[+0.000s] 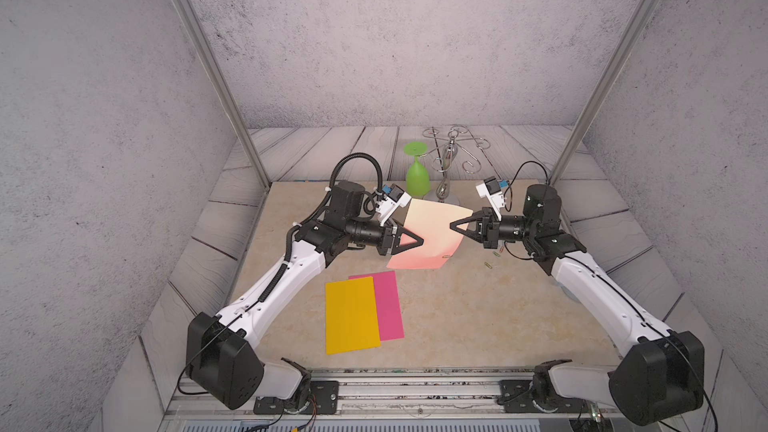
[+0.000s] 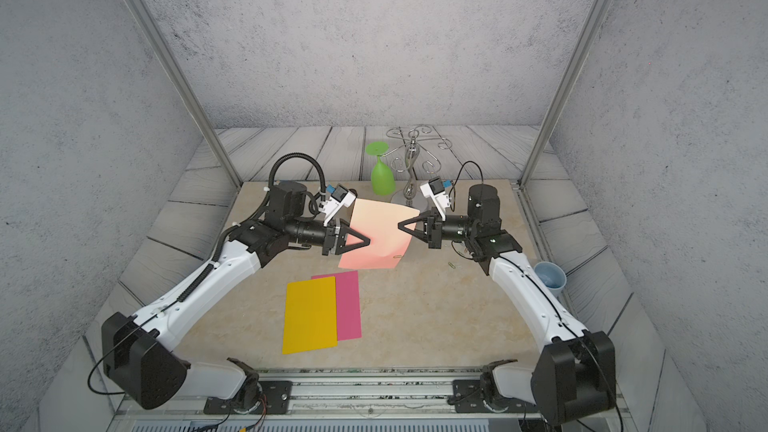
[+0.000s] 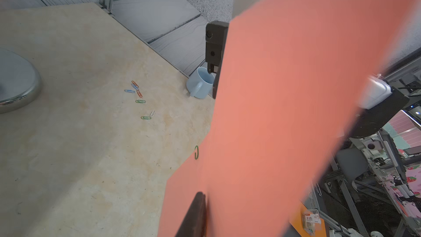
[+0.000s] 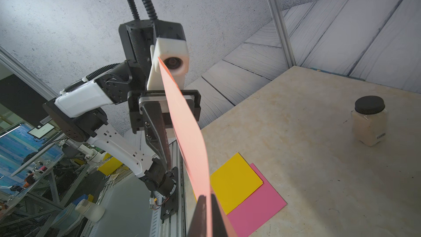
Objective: Unclip the paperclips from the documents
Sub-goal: Adjust the document.
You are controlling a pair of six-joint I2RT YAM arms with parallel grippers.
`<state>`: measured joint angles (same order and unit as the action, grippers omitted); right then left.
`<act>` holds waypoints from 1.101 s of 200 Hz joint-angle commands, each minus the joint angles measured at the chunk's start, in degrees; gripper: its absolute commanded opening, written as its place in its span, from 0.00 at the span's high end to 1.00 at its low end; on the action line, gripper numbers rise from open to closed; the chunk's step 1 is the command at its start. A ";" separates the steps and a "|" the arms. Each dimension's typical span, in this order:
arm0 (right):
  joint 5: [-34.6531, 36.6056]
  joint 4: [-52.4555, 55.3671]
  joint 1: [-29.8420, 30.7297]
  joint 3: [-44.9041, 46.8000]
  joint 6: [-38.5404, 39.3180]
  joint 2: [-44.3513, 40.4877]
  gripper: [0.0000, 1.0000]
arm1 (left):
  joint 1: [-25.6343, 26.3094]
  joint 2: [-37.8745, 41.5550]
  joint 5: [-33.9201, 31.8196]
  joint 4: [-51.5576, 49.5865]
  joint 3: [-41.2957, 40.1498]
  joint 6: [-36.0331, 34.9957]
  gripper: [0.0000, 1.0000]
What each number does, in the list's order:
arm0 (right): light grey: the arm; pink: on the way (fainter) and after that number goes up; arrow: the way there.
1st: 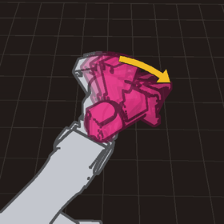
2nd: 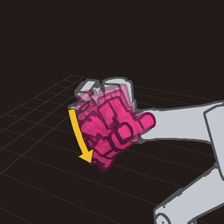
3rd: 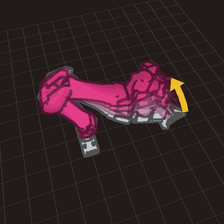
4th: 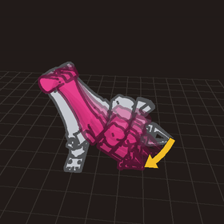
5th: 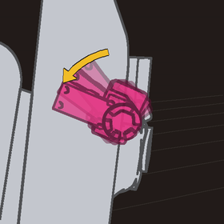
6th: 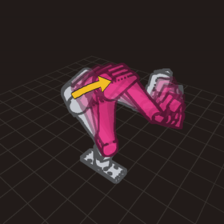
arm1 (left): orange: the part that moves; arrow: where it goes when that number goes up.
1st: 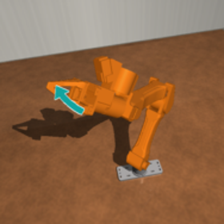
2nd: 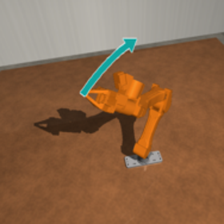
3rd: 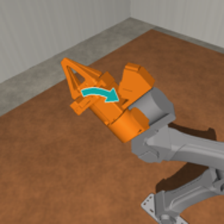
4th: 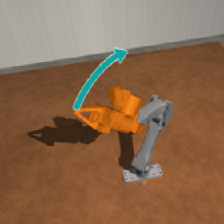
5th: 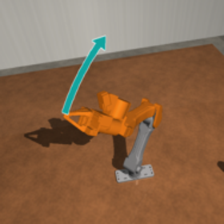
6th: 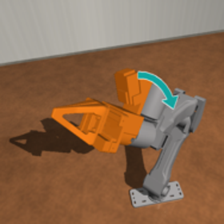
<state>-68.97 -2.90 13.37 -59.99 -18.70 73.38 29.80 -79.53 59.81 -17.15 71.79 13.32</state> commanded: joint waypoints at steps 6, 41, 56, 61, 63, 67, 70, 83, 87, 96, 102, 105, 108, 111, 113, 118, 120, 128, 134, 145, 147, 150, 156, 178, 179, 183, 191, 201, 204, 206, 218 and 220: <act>0.94 -1.59 -0.58 -1.84 -1.93 0.86 1.00 | 0.17 1.09 1.96 1.61 -1.16 0.30 0.73; 0.66 -1.83 -0.56 -2.24 -2.39 1.48 1.00 | 0.17 0.82 1.97 1.87 -1.66 0.30 0.76; 0.59 -2.00 -0.53 -2.11 -2.65 1.51 1.00 | 0.17 0.56 1.93 1.85 -1.35 0.26 0.84; 0.58 -1.99 -0.56 -2.07 -2.67 1.50 1.00 | 0.17 0.51 1.82 1.85 -1.22 0.30 0.87; 0.59 -1.95 -0.54 -2.06 -2.73 1.50 1.00 | 0.17 0.47 1.83 1.85 -1.15 0.30 0.88; 0.59 -1.89 -0.60 -2.03 -2.69 1.50 1.00 | 0.17 0.35 1.85 1.85 -1.02 0.29 0.90; 0.57 -1.89 -0.54 -1.98 -2.63 1.42 1.00 | 0.17 0.29 1.81 1.91 -0.99 0.26 0.92; 0.59 -1.80 -0.54 -1.89 -2.64 1.28 1.00 | 0.17 0.07 1.80 1.94 -0.66 0.30 0.97; 0.62 -1.69 -0.53 -1.89 -2.53 1.17 1.00 | 0.17 -0.01 1.82 1.94 -0.61 0.31 0.99; 0.76 -1.30 -0.58 -1.89 -2.18 1.15 1.00 | 0.17 -0.01 1.82 1.98 -0.43 0.36 1.00; 0.77 -1.13 -0.56 -1.89 -2.10 1.15 1.00 | 0.17 0.03 1.68 2.09 -0.45 0.34 1.00; 0.77 -1.02 -0.58 -1.89 -2.06 1.15 1.00 | 0.17 -0.05 1.71 2.11 -0.41 0.31 1.00; 0.74 -0.99 -0.54 -1.89 -2.02 1.12 1.00 | 0.17 -0.04 1.71 2.11 -0.42 0.30 1.00; 0.76 -0.91 -0.57 -1.89 -1.95 1.07 1.00 | 0.17 -0.08 1.69 2.12 -0.29 0.30 1.00; 0.72 -0.82 -0.54 -1.89 -1.93 1.10 1.00 | 0.17 -0.08 1.71 2.14 -0.32 0.30 1.00; 0.81 -0.65 -0.59 -1.89 -1.84 1.06 1.00 | 0.17 0.05 1.67 2.09 -0.30 0.31 1.00; 0.78 -0.60 -0.57 -1.89 -1.77 1.06 1.00 | 0.17 0.07 1.55 2.02 -0.28 0.26 1.00; 0.85 -0.41 -0.61 -1.89 -1.77 1.06 0.98 | 0.17 0.14 1.44 1.94 -0.25 0.22 1.00; 0.83 -0.40 -0.57 -1.89 -1.73 0.97 0.96 | 0.17 0.24 1.40 1.94 -0.24 0.17 1.00; 0.93 -0.07 -0.58 -1.82 -1.60 1.06 0.87 | 0.17 0.32 1.23 1.86 -0.16 0.04 1.00; 0.98 -0.02 -0.59 -1.80 -1.56 1.06 0.84 | 0.17 0.36 1.22 1.85 -0.09 -0.03 1.00; 0.99 0.05 -0.53 -1.80 -1.53 1.06 0.81 | 0.17 0.42 1.19 1.85 -0.08 -0.09 1.00; 0.95 0.19 -0.60 -1.72 -1.60 1.10 0.75 | 0.17 0.51 1.10 1.77 0.09 -0.20 1.00; 0.85 0.27 -0.65 -1.08 -1.60 0.80 0.54 | 0.08 0.85 0.77 1.55 0.58 -0.55 1.00; 0.85 0.31 -0.64 -1.04 -1.65 0.80 0.53 | 0.08 0.86 0.76 1.57 0.61 -0.56 1.00; 0.76 0.36 -0.62 -0.89 -1.63 0.74 0.50 | 0.08 0.89 0.62 1.51 0.80 -0.60 1.00; 0.44 0.43 -0.61 -0.59 -1.72 0.63 0.45 | 0.08 1.02 0.49 1.50 0.94 -0.71 1.00; 0.03 0.59 -0.56 -0.07 -1.75 0.47 0.41 | -0.06 1.08 0.39 1.59 1.15 -0.75 1.00; -0.01 0.72 -0.58 0.14 -1.74 0.38 0.39 | -0.11 1.12 0.39 1.66 1.23 -0.75 1.00; -0.04 0.77 -0.55 0.31 -1.70 0.36 0.38 | -0.14 1.08 0.39 1.67 1.24 -0.75 1.00; -0.58 0.78 -0.42 1.50 -1.76 0.18 0.36 | -0.18 1.22 0.31 1.98 1.47 -0.67 1.00; -0.61 0.74 -0.39 1.61 -1.77 0.18 0.35 | -0.27 1.22 0.31 2.02 1.50 -0.67 1.00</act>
<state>-68.51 -2.66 12.93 -60.31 -20.75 74.11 29.76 -79.53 60.23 -16.32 71.22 13.54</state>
